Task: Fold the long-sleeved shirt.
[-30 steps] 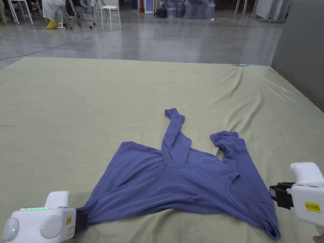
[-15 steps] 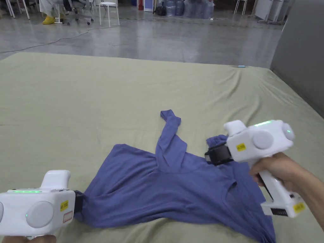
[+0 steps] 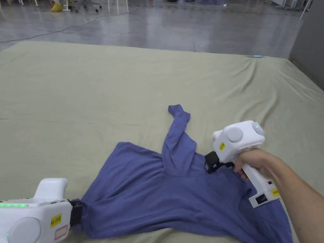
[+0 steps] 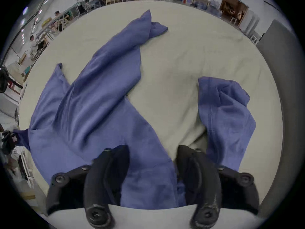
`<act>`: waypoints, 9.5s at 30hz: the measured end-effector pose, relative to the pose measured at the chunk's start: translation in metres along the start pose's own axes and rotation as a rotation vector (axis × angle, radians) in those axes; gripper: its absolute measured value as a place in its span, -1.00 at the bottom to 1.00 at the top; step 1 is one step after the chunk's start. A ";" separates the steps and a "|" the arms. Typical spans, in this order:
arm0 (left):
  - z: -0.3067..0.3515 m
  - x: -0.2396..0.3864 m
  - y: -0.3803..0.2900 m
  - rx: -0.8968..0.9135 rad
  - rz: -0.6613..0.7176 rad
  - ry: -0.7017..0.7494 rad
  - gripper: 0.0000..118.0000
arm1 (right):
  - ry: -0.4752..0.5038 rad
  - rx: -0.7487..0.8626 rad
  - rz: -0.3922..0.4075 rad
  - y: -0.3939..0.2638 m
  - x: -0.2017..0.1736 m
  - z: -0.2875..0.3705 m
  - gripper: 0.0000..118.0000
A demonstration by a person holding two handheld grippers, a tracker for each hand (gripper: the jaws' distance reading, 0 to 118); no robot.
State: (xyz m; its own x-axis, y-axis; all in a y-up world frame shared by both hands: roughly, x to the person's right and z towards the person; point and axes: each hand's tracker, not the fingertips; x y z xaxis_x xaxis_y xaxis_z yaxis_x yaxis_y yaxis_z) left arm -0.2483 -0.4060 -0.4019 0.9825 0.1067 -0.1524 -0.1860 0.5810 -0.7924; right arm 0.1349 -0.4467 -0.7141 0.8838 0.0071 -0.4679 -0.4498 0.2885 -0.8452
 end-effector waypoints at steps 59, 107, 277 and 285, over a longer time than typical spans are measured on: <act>0.046 0.059 0.367 0.388 -0.038 0.060 -1.00 | -0.247 0.728 -0.334 0.083 0.082 0.333 -1.00; 0.096 -0.003 -0.058 -0.039 -0.165 -0.048 0.59 | -0.025 0.302 -0.159 -0.327 -0.050 0.208 0.46; 0.060 -0.026 -0.077 -0.207 -0.126 -0.075 -1.00 | -0.039 0.129 -0.069 -0.332 -0.065 0.154 -0.76; 0.037 -0.027 -0.095 -0.239 -0.098 -0.059 -0.34 | -0.112 0.085 -0.027 -0.336 -0.072 0.127 0.06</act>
State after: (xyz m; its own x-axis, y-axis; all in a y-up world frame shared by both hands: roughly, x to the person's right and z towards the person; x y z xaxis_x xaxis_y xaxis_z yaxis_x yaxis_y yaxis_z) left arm -0.2572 -0.4345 -0.3005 0.9932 0.1102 -0.0388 -0.0786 0.3850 -0.9196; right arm 0.2392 -0.4230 -0.3640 0.9063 0.1034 -0.4099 -0.4175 0.3702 -0.8298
